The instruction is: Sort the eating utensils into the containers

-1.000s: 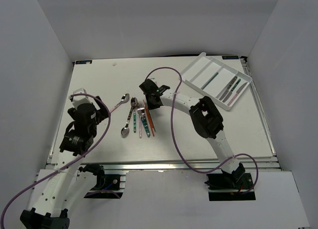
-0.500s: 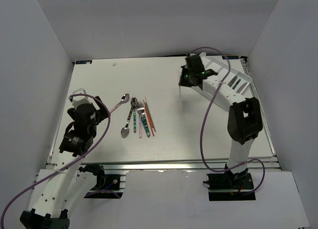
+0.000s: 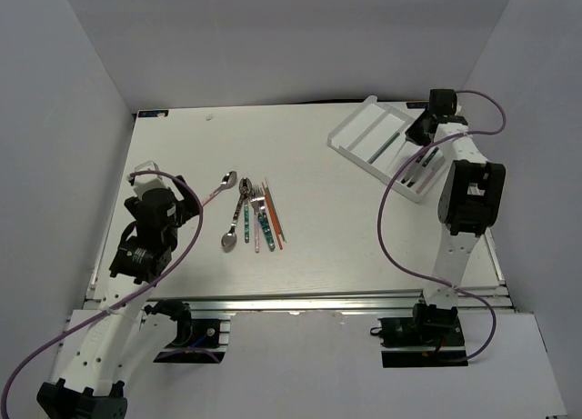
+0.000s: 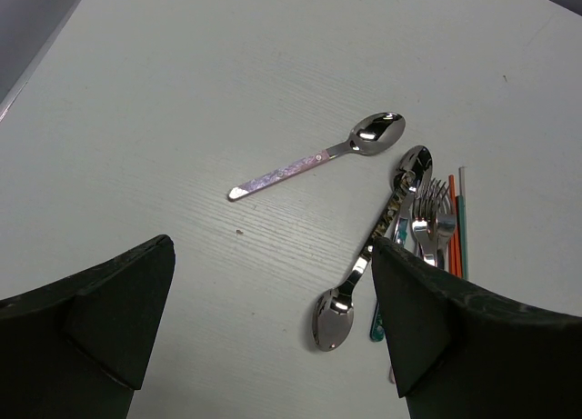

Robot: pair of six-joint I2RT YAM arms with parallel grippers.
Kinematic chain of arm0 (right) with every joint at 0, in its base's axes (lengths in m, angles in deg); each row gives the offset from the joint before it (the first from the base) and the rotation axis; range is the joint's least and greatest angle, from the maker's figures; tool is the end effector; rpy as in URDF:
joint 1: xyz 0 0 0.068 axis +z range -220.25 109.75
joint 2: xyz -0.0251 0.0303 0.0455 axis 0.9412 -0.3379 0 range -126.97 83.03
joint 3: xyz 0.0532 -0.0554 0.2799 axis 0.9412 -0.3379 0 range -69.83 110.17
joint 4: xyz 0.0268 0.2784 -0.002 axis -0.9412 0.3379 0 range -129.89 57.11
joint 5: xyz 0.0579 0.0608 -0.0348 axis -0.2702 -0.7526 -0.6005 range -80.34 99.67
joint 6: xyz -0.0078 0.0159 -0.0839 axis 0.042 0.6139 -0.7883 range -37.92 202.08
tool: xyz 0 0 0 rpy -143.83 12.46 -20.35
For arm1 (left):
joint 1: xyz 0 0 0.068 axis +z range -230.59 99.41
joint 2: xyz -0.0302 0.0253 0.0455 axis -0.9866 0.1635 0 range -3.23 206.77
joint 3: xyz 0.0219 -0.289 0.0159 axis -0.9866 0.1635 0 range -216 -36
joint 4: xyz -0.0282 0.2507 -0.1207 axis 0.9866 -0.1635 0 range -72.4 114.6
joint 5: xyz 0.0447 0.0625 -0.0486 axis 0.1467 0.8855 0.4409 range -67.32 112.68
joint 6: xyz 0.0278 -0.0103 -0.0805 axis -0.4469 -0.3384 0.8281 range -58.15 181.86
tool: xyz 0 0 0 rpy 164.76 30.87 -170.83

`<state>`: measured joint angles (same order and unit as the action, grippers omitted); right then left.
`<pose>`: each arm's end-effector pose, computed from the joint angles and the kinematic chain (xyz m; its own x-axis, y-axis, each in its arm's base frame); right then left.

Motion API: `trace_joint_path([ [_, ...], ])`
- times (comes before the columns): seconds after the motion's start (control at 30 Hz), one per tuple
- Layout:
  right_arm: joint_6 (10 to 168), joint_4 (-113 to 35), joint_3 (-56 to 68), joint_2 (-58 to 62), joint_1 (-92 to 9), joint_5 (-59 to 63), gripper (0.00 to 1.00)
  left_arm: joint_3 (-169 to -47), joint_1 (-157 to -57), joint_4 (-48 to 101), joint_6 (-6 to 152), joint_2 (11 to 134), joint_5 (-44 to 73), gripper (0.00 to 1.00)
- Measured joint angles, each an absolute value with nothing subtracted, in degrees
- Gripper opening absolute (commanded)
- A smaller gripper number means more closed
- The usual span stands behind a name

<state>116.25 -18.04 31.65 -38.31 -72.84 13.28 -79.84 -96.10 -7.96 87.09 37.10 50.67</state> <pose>0.5465 -0.0295 0.2215 -0.4982 0.5836 -0.6412 0.4495 0.8063 0.3845 0.1909 -0.0161 0.3037 -0.3555 -0.2920 -0.8879 -0.3435 0.9243 -0.1665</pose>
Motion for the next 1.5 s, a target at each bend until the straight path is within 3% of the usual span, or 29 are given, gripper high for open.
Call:
trace_joint_path([
  [0.2,118.83,-18.02,36.43,-44.58,-74.74,11.97,0.02,-79.84,-96.10,-7.93,87.09,37.28,50.69,0.98],
  [0.27,119.36,-17.76,37.44,-45.89,-74.70,11.45,0.09,-79.84,-96.10,-7.93,87.09,37.45,50.69,0.98],
  [0.37,119.62,-17.36,40.61,-48.19,-74.59,10.88,0.32,-79.84,-96.10,-7.93,87.09,37.72,50.67,0.98],
  [0.5,119.66,-17.36,41.98,-48.60,-74.57,10.59,0.41,-79.84,-96.10,-7.96,87.07,37.69,50.67,0.98],
  [0.8,117.08,-17.65,33.74,-41.54,-72.43,9.46,0.44,-79.84,-96.10,-7.93,86.91,37.78,50.69,0.98],
  [0.9,113.11,-17.89,28.78,-34.81,-66.15,11.12,0.47,-79.84,-96.10,-7.96,86.91,38.07,50.69,0.98],
  [1.1,106.77,-21.02,19.97,-24.58,-38.99,18.70,0.55,-79.84,-96.10,-7.96,86.89,39.47,50.69,0.98],
  [1.27,104.12,-19.05,21.79,-28.41,-24.63,24.15,0.54,-79.84,-96.10,-7.98,86.89,40.06,50.69,0.98],
  [1.33,103.56,-17.39,24.74,-31.86,-22.72,26.24,0.49,-79.84,-96.10,-7.96,86.89,40.06,50.69,0.98],
  [1.4,102.88,-16.32,27.82,-35.36,-22.09,27.31,0.36,-79.84,-96.10,-7.98,86.89,40.06,50.69,0.98],
  [1.5,102.53,-15.75,31.38,-40.12,-22.26,28.54,0.32,-79.84,-96.10,-7.98,86.89,40.01,50.69,0.98],
])
